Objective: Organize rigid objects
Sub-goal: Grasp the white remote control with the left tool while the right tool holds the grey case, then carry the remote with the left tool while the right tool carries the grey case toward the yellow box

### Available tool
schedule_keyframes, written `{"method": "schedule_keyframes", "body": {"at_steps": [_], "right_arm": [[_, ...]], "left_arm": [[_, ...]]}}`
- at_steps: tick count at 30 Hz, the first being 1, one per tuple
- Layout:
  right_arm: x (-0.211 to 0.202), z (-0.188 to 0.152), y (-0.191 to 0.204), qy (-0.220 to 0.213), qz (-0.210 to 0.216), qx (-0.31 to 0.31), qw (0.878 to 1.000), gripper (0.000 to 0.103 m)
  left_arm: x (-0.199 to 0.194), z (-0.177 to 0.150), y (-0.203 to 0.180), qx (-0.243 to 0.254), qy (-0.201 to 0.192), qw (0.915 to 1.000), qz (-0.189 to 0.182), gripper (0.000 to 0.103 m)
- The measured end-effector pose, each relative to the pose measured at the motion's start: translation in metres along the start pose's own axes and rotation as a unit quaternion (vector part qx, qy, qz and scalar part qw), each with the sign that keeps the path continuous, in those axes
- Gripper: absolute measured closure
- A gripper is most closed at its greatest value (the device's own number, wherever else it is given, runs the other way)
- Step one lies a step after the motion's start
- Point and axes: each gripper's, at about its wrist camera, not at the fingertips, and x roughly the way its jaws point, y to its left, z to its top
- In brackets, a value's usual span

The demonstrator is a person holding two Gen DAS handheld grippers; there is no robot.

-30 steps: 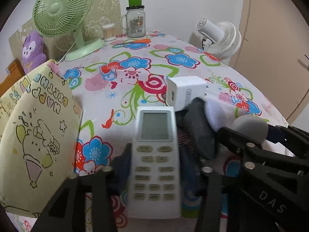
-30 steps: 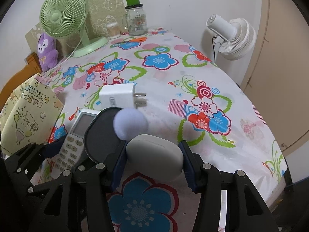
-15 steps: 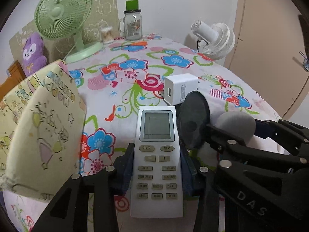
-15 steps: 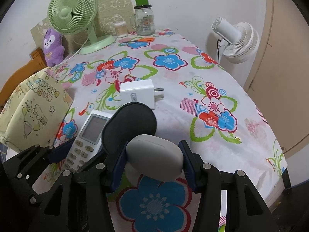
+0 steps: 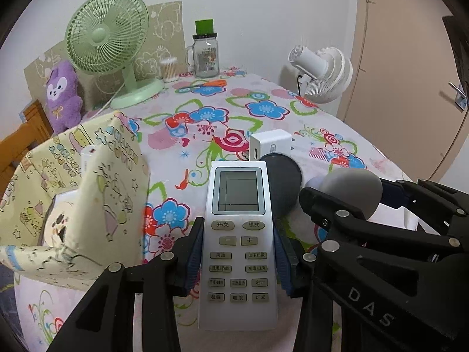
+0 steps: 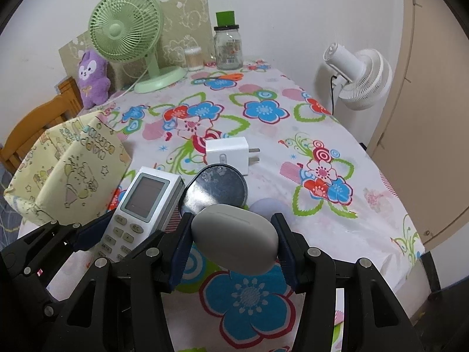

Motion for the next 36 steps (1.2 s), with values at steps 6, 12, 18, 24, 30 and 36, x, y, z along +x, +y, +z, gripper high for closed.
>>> {"method": "schedule_keyframes", "body": {"at_steps": [6,12,18,24,30,36], "right_arm": [[-0.015,0.001,0.006,-0.009,0.002,-0.003,1.0,0.047],[-0.031,0.005,0.013,-0.019,-0.001,-0.009,1.0,0.047],[-0.045,0.013,0.023,-0.027,-0.004,-0.018,0.999,0.047],[-0.056,0.021,0.032,-0.03,-0.003,-0.029,0.999,0.047],[-0.067,0.03,0.042,-0.035,-0.004,-0.043,0.998,0.047],[-0.073,0.037,0.051,-0.038,-0.009,-0.053,0.998,0.047]], "left_arm": [[-0.016,0.0,0.0,0.003,-0.009,1.0,0.002,0.058],[-0.032,0.006,0.002,0.003,-0.015,0.9999,0.004,0.058],[-0.047,0.012,0.002,0.011,-0.025,0.9996,0.012,0.058],[-0.058,0.016,0.007,0.007,-0.028,0.9994,0.016,0.058],[-0.069,0.022,0.015,0.005,-0.027,0.9995,0.015,0.058],[-0.076,0.026,0.02,0.011,-0.027,0.9993,0.023,0.058]]}}
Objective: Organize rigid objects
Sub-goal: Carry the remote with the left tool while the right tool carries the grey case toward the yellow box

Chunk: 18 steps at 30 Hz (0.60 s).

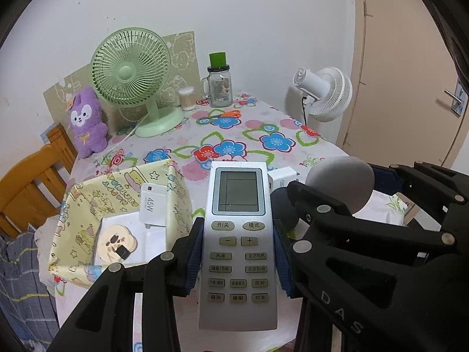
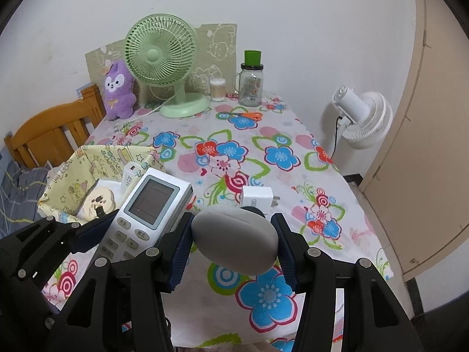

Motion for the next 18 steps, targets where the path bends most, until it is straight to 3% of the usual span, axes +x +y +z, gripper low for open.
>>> {"method": "schedule_keyframes", "body": {"at_steps": [18], "right_arm": [[0.01,0.029,0.027,0.013,0.009,-0.019,1.0,0.047]], "left_arm": [[0.004,0.015,0.035,-0.007,0.013,0.9999,0.0,0.058]]}}
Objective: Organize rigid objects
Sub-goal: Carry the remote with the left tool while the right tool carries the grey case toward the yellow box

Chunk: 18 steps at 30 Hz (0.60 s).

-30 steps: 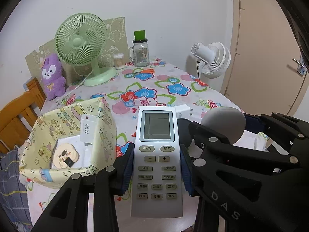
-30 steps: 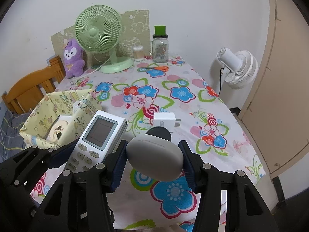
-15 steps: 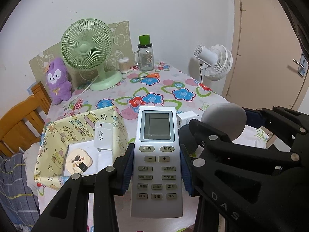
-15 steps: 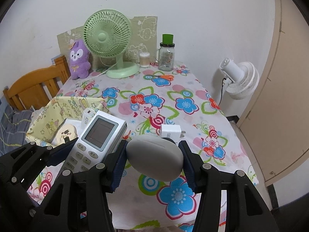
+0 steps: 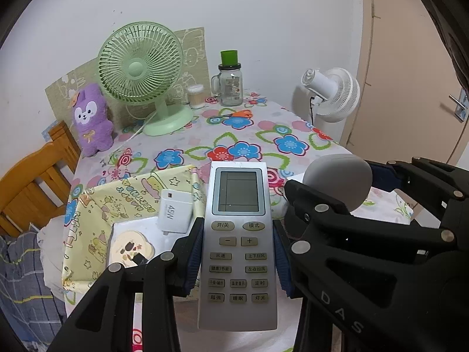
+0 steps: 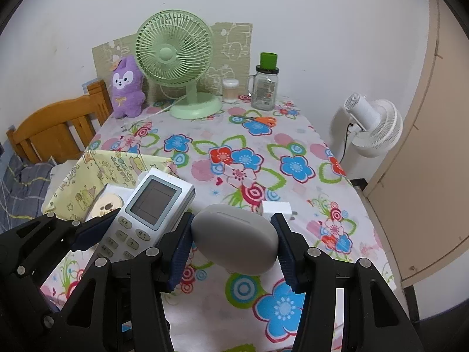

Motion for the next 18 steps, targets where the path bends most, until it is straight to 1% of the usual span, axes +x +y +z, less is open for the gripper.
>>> {"method": "schedule_keyframes", "body": {"at_steps": [14,18], "right_arm": [[0.021,0.025,0.031,0.006,0.015,-0.024,1.0,0.047],[0.029,0.031,0.041,0.012,0.02,-0.027,0.999,0.047]], "left_arm": [[0.009,0.009,0.041,-0.014,0.009,0.9998,0.014,0.058],[0.014,0.01,0.051,-0.015,0.018,0.9996,0.018,0.058]]}}
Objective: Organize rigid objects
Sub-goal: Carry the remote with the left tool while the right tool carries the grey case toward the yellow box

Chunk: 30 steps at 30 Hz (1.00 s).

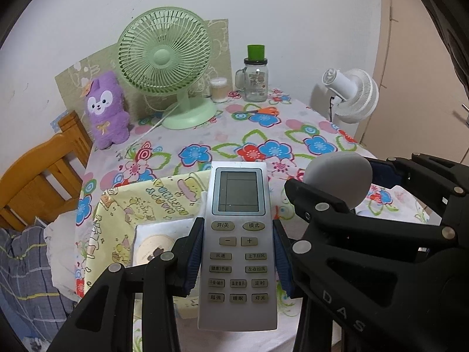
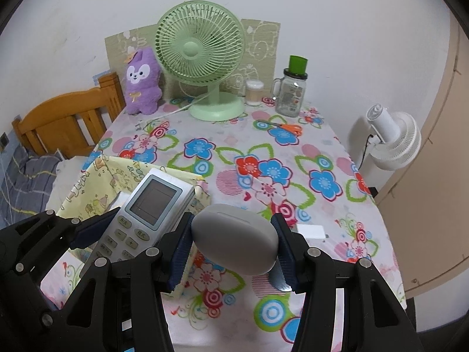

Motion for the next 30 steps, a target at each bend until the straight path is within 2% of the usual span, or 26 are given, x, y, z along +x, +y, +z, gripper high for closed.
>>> {"method": "schedule_keyframes", "body": {"at_steps": [15,30], "right_arm": [[0.028,0.019,0.037,0.015,0.018,-0.023,0.999,0.047],[0.059,0.023,0.069,0.04,0.04,-0.04,0.998,0.047]], "left_arm": [[0.015,-0.002,0.043,-0.019,0.011,0.9997,0.014,0.058],[0.035,-0.013,0.077,-0.035,0.032,0.9987,0.018,0.058]]}}
